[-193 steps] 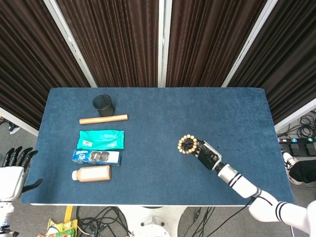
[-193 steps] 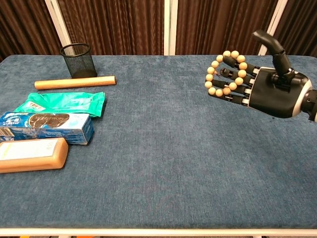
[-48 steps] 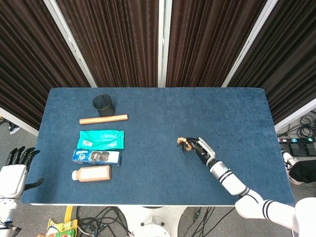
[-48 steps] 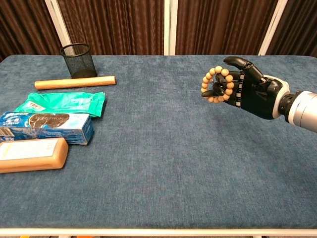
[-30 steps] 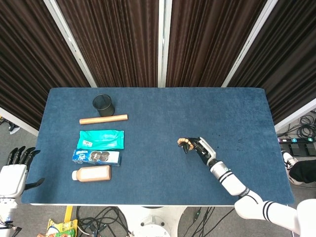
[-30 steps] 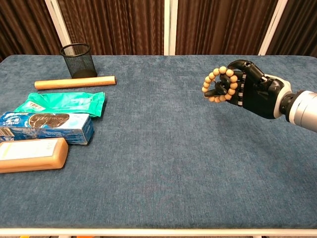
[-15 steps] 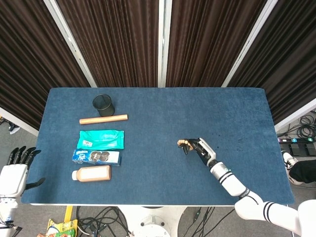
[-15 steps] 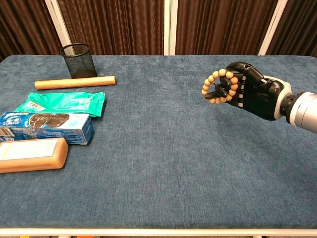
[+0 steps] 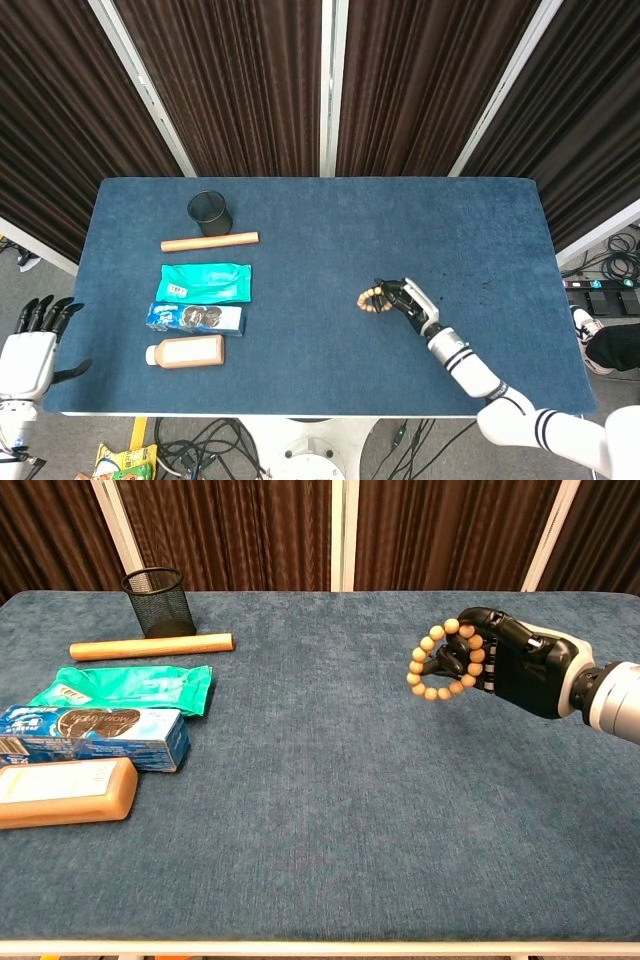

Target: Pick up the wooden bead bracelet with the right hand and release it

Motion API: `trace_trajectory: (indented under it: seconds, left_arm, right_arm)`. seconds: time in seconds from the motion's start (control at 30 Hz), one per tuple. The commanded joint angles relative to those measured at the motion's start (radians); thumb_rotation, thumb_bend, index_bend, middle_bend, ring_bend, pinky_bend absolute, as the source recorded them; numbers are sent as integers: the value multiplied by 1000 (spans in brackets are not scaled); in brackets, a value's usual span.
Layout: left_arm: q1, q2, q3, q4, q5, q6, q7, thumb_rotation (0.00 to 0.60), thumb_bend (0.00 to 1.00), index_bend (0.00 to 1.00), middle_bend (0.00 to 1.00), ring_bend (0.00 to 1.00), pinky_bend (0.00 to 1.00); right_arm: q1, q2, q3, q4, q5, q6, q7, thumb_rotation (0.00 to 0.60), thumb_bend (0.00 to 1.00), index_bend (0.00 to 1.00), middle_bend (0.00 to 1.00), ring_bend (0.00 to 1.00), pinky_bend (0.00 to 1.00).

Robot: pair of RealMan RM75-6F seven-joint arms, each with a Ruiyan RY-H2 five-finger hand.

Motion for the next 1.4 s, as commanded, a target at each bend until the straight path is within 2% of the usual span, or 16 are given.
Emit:
trace_trajectory:
  seconds: [0.03, 0.27, 0.43, 0.6, 0.63, 0.7, 0.73, 0.77, 0.8, 0.87, 0.93, 1.4]
  left_arm:
    - [-1, -1, 0, 0, 1, 0, 1, 600, 39, 199, 136, 34, 9]
    - [-3, -3, -1, 1, 0, -2, 2, 600, 39, 199, 136, 34, 9]
    - [-3, -3, 0, 2, 1, -2, 1, 600, 39, 199, 136, 34, 9]
    - [-4, -3, 0, 2, 1, -3, 1, 600, 39, 199, 136, 34, 9]
    - [-4, -3, 0, 2, 0, -3, 2, 600, 39, 199, 136, 34, 9]
    - [-4, -3, 0, 3, 0, -4, 1, 600, 38, 199, 137, 34, 9]
    - [-4, -5, 0, 5, 0, -4, 1, 600, 39, 199, 136, 34, 9]
    - [-5, -5, 0, 4, 0, -5, 2, 600, 39, 199, 136, 34, 9]
    - [-6, -4, 0, 4, 1, -6, 2, 600, 39, 199, 136, 34, 9]
    - [-7, -4, 0, 3, 1, -7, 3, 600, 39, 199, 136, 34, 9]
    - [-7, -4, 0, 2, 1, -6, 2, 600, 39, 199, 136, 34, 9]
    - [-9, -6, -1, 5, 0, -8, 3, 600, 39, 199, 136, 34, 8]
  right_arm:
    - [1, 2, -5, 3, -8, 4, -4, 474, 1000, 693, 707, 361, 17]
    - [9, 4, -13, 15, -27, 4, 26, 474, 1000, 535, 648, 313, 17]
    - [17, 3, -20, 28, -47, 13, 74, 473, 1000, 495, 615, 291, 17]
    - [25, 4, -37, 43, -81, 32, 151, 558, 1000, 449, 590, 272, 19]
    - [25, 4, -41, 49, -90, 39, 166, 541, 1000, 436, 584, 264, 19]
    - [26, 0, -49, 63, -101, 54, 196, 446, 1000, 408, 576, 253, 19]
    - [26, 0, -52, 67, -106, 59, 210, 396, 981, 396, 574, 249, 19]
    - [28, 0, -56, 72, -110, 63, 227, 366, 890, 387, 572, 247, 20]
    - [30, 1, -59, 75, -114, 66, 239, 359, 821, 384, 572, 246, 20]
    - [32, 0, -64, 81, -116, 69, 255, 353, 590, 380, 572, 246, 20]
    - [33, -1, -69, 86, -118, 74, 272, 353, 491, 380, 572, 246, 20]
    - [30, -9, -84, 102, -106, 100, 273, 350, 423, 527, 638, 275, 20]
